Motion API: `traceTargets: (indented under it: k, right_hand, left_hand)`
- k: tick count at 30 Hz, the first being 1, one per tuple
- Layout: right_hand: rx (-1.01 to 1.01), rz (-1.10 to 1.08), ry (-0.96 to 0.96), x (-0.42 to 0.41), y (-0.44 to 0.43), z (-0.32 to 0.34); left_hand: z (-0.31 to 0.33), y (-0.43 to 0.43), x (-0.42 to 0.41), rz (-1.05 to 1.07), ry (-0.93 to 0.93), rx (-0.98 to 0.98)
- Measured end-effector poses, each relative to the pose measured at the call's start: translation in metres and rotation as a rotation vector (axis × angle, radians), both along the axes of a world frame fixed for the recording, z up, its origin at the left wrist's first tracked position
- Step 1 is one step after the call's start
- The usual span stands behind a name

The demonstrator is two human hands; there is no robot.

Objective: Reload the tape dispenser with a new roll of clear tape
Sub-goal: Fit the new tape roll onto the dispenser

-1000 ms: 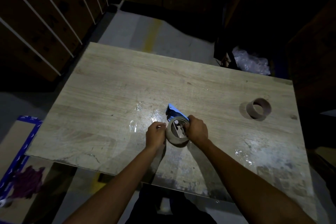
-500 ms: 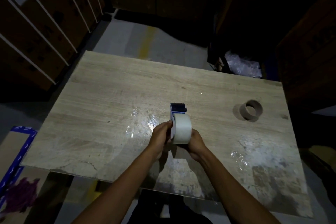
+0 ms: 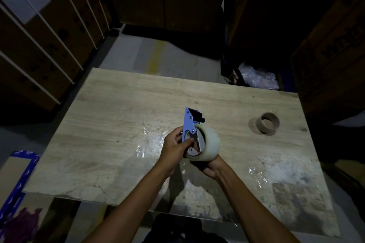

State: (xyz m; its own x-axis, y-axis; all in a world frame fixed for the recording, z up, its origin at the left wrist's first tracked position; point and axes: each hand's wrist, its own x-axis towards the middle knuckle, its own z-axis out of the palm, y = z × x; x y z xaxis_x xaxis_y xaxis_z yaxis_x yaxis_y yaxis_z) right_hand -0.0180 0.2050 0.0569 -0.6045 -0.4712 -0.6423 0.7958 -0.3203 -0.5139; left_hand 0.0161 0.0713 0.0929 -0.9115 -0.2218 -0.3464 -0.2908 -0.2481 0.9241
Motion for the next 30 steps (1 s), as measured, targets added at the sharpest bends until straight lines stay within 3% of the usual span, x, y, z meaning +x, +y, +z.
traceTargets:
  k: [6, 10, 14, 17, 20, 30]
  right_hand:
    - [0.058, 0.052, 0.305, -0.007, -0.005, 0.026]
    - [0.472, 0.125, 0.708, -0.012, -0.008, 0.035]
    - [0.828, 0.052, 0.930, -0.017, -0.006, 0.038]
    - [0.967, -0.011, 0.994, -0.017, -0.006, 0.043]
    - [0.996, -0.034, 1.061, -0.018, -0.005, 0.052]
    - [0.684, -0.008, 0.962, -0.039, 0.001, 0.085]
  left_hand:
    - [0.016, -0.005, -0.003, 0.084, -0.023, 0.026]
    - [0.029, -0.009, -0.003, 0.164, -0.085, 0.211]
    - [0.042, -0.014, -0.003, 0.162, -0.075, 0.115]
    - [0.050, -0.013, -0.005, 0.075, -0.039, -0.019]
    - [0.052, -0.011, -0.009, 0.069, -0.029, -0.076]
    - [0.052, -0.033, -0.010, -0.063, -0.001, 0.305]
